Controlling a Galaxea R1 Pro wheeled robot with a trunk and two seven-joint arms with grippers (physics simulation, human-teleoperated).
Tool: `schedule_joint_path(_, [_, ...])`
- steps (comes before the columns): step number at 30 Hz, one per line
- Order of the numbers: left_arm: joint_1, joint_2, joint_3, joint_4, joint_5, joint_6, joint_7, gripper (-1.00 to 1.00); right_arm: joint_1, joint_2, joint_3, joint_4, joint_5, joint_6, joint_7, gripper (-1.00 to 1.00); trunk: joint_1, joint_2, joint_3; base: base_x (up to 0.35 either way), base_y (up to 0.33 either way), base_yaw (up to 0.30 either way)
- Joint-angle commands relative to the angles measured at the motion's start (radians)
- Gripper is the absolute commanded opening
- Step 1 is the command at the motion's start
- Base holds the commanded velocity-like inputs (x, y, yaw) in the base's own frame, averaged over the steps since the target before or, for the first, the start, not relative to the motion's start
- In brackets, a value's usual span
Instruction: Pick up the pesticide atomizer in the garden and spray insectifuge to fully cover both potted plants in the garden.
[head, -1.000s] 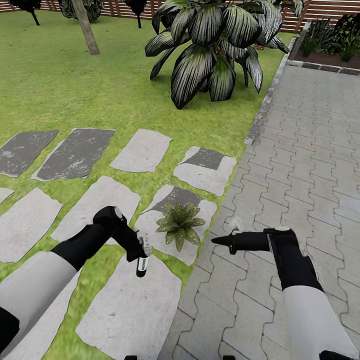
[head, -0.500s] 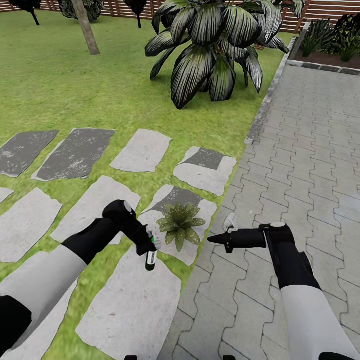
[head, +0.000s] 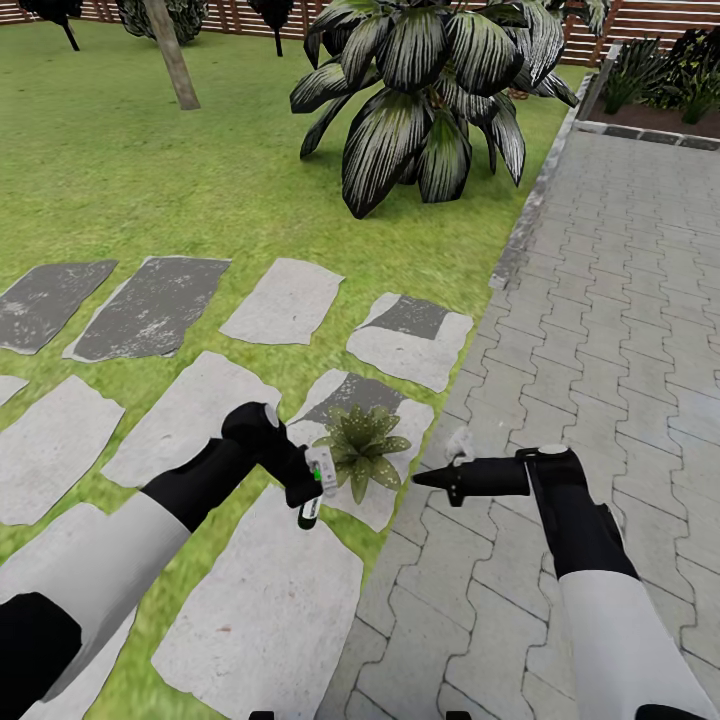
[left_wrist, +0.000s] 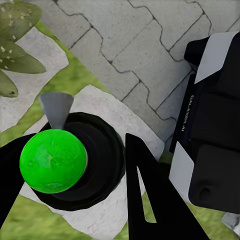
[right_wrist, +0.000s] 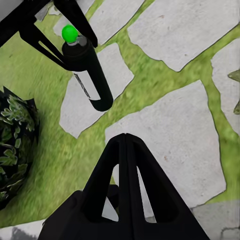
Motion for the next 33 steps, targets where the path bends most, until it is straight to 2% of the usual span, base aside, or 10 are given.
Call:
schedule_joint_path(1, [0.0,0.0,-0.002,-0.002,-0.005,0.01,-0.005,-1.0,-0.001,0.008,-0.001,-0.001,0.007,0.01,0.007,-1.0,0.0,-0.001,-0.001,0.0,0.0,0.0])
schedule_joint_path(5, [0.003,-0.016,-0.002,-0.002,-0.005,0.009,0.015,-1.0,-0.001,0.033,-0.001,-0.001,0.007,0.011,0.004,-1.0,0.0,-0.001,-0.001,0.0,0.0,0.0])
schedule_joint_path(11, [0.008,-0.045,-0.002,-0.002,-0.005,0.005,0.038,-1.0,-0.001,0.036,0.0,-0.001,0.007,0.012,0.0,-1.0,0.0,-0.001,-0.001,0.0,0.0,0.0])
schedule_joint_path(17, [0.016,-0.071,-0.004,-0.002,-0.005,0.001,0.09,-1.0,-0.001,0.037,0.015,-0.001,0.007,0.025,-0.001,-1.0,0.0,-0.001,-0.001,0.0,0.0,0.0])
schedule_joint_path(18, [0.019,-0.081,-0.011,-0.002,-0.005,0.001,0.093,-1.0,-0.001,0.038,0.015,-0.001,0.007,0.026,-0.001,-1.0,0.0,-0.001,-0.001,0.0,0.0,0.0])
schedule_joint_path(20, [0.021,-0.1,-0.047,-0.002,-0.005,0.0,0.107,-1.0,-0.001,0.037,0.016,-0.001,0.007,0.026,-0.001,-1.0,0.0,-0.001,-0.001,0.0,0.0,0.0])
schedule_joint_path(23, [0.021,-0.113,-0.08,-0.002,-0.004,0.0,0.119,-1.0,-0.001,0.037,0.016,-0.001,0.007,0.026,-0.001,-1.0,0.0,-0.001,-0.001,0.0,0.0,0.0])
schedule_joint_path(28, [0.024,-0.128,-0.109,-0.002,-0.005,0.001,0.122,-1.0,-0.001,0.037,0.016,-0.001,0.007,0.026,-0.001,-1.0,0.0,-0.001,-0.001,0.0,0.0,0.0])
schedule_joint_path(33, [0.029,-0.138,-0.118,-0.002,-0.005,0.001,0.123,-1.0,-0.001,0.042,0.016,-0.001,0.007,0.026,-0.002,-1.0,0.0,-0.001,-0.001,0.0,0.0,0.0])
